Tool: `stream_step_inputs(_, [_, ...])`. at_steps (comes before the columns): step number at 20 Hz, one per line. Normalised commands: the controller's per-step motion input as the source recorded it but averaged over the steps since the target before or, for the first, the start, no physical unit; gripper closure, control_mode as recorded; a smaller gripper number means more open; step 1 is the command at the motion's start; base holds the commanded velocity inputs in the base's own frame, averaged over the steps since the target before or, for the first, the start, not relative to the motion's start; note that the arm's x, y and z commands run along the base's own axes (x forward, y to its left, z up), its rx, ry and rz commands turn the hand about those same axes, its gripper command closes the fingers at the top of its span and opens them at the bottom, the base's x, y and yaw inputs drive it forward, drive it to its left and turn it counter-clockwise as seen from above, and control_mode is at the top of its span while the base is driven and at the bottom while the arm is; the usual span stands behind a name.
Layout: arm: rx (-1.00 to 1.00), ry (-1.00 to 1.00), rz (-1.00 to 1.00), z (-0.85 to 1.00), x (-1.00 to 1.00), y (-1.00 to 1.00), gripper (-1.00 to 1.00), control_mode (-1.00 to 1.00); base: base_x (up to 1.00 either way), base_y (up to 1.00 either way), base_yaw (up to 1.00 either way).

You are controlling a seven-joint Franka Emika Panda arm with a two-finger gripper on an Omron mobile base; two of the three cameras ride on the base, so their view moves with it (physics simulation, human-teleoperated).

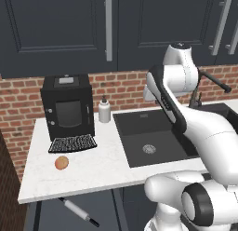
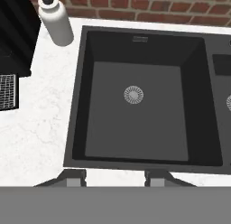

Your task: Pick the rolling pin from the drawer and place it on the counter.

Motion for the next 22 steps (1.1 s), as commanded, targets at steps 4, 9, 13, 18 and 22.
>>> stream_step_inputs(4, [0.00, 0.00, 0.00, -0.09, -0.37, -0.03, -1.00, -1.00, 0.00, 0.00, 0.00])
stream_step_inputs(9, [0.00, 0.00, 0.00, -0.32, -0.82, -0.04, -1.00, -1.00, 0.00, 0.00, 0.00])
stream_step_inputs(13, [0.00, 0.00, 0.00, -0.24, -0.74, 0.00, -1.00, -1.00, 0.00, 0.00, 0.00])
stream_step_inputs(18, [0.00, 0.00, 0.01, -0.31, -0.52, 0.00, -1.00, -1.00, 0.00, 0.00, 0.00])
stream_step_inputs(22, [0.00, 0.00, 0.02, -0.42, -0.40, 0.00, -1.00, -1.00, 0.00, 0.00, 0.00])
